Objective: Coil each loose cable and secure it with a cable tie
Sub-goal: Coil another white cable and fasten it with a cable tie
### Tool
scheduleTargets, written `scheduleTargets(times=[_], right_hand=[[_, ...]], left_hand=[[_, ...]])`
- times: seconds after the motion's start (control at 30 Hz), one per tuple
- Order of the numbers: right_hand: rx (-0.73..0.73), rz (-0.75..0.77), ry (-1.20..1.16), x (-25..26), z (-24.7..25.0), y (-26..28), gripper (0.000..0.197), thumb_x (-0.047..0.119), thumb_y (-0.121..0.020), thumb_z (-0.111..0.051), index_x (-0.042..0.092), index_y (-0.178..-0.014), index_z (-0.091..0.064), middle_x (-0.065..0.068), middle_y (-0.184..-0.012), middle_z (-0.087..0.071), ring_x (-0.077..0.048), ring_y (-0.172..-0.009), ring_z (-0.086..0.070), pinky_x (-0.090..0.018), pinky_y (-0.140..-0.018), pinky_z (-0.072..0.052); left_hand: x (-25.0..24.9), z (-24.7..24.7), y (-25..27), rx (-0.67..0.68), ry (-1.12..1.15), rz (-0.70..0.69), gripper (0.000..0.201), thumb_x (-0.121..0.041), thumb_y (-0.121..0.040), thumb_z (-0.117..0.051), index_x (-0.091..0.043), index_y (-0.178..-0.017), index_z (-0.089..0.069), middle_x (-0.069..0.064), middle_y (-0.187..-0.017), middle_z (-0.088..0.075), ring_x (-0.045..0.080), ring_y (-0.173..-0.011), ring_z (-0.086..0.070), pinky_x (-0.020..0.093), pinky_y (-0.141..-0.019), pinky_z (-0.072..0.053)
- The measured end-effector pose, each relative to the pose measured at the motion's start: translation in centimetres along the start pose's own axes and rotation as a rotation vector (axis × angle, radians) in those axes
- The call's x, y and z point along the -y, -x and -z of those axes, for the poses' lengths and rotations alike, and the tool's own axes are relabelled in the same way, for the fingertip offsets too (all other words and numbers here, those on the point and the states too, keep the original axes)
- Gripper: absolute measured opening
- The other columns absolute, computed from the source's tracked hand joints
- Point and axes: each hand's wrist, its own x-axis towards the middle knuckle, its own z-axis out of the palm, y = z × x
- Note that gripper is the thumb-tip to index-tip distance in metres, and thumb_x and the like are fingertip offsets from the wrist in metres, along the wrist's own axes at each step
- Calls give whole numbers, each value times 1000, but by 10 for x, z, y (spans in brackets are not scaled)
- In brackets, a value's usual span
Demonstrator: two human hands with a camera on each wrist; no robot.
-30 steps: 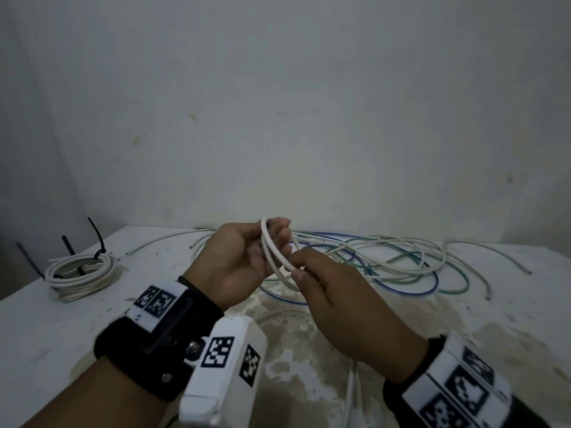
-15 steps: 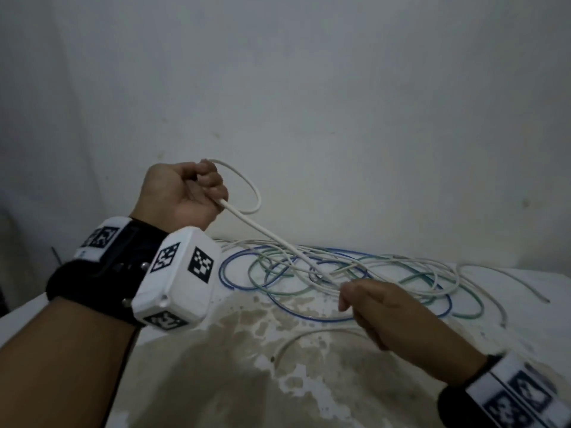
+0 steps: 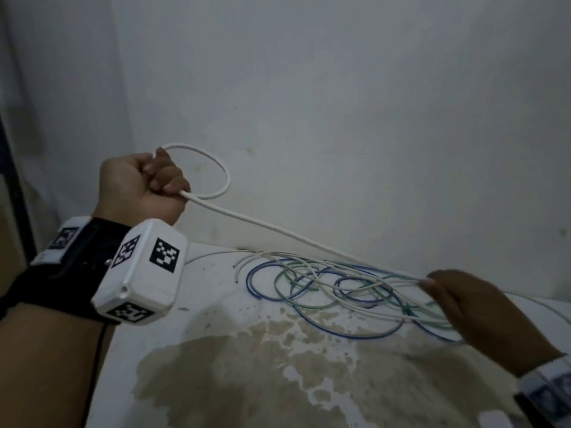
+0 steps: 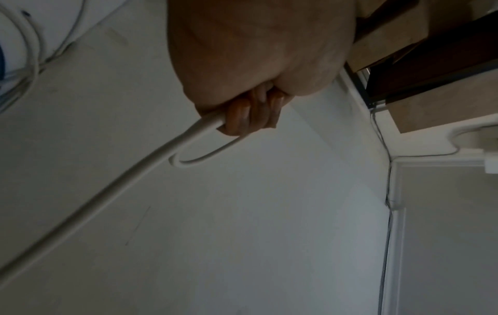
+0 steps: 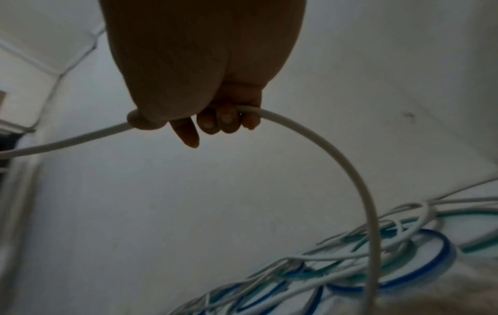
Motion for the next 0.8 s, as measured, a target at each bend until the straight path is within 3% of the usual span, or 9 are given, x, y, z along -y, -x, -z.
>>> scheduleTargets(times=[0.13,0.23,0.3,0.37,0.43,0.53,0.63,0.7,0.8], right_hand=[[145,-178,261,-18,-7,-10,80,69,-90,-4,16,-84,-63,0,-68,-53,-26,-64,-56,-41,-59,-46],[492,-398,582,5,-23,-17,48,51,-98,-23,27,-135,-42,-2,-123,-54,-23,-114,-53,-43,-99,-37],[496,-347,397,38,-26,-24,55,52,-94,-26,26,-142,-34,0,-139,-45,-18,-128,-44,-40,-109,-28],[314,-253,-43,84,-26,-27,65,58,-83,-29,25,-136,-46,7,-136,-50,-14,-127,-45,-36,-110,-29],[260,-188,-398,133,-23,-27,46,53,-86,-42,33,-126,-54,20,-121,-55,-3,-115,-49,-27,-104,-34],[251,-153,-686,173,-30,-21,21,38,-96,-47,23,-95,-60,6,-82,-63,-10,-76,-57,-29,-73,-43],[161,-206,-711,166,-44,-15,29,38,-97,-40,28,-77,-58,6,-65,-57,-8,-61,-53,-24,-59,-39],[181,-230,-632,150,-50,-9,33,49,-94,-39,32,-74,-60,10,-68,-61,-5,-67,-55,-17,-61,-39],[334,-224,-504,122,-54,-2,52,60,-91,-32,20,-87,-65,-1,-82,-66,-8,-76,-58,-23,-71,-43]], left_hand=[[19,-9,15,3,-200,28,19,-16,-87,-39,-16,-69,-45,-7,-40,-25,8,-31,-20,17,-35,-18],[50,-22,33,35,-323,22,31,-24,-99,-33,-15,-73,-47,-8,-39,-25,5,-30,-19,17,-33,-16],[69,-27,44,75,-339,21,32,-25,-101,-33,-14,-75,-46,-9,-39,-25,4,-31,-20,17,-34,-17],[86,-30,55,113,-322,31,31,-27,-102,-34,-14,-76,-46,-9,-42,-26,5,-32,-20,18,-36,-19],[101,-33,64,141,-311,42,31,-29,-102,-35,-13,-78,-46,-8,-45,-27,6,-35,-21,18,-36,-22],[116,-33,71,157,-352,22,31,-30,-103,-35,-13,-80,-47,-7,-47,-29,7,-37,-22,19,-36,-25],[112,-29,70,147,-319,25,31,-30,-103,-34,-14,-79,-45,-7,-49,-30,7,-38,-25,19,-37,-27],[102,-25,64,126,-258,38,32,-29,-102,-34,-15,-76,-45,-7,-48,-30,7,-37,-27,16,-39,-29],[88,-16,56,112,-228,67,32,-28,-102,-34,-16,-74,-44,-8,-47,-29,5,-35,-25,16,-37,-27]])
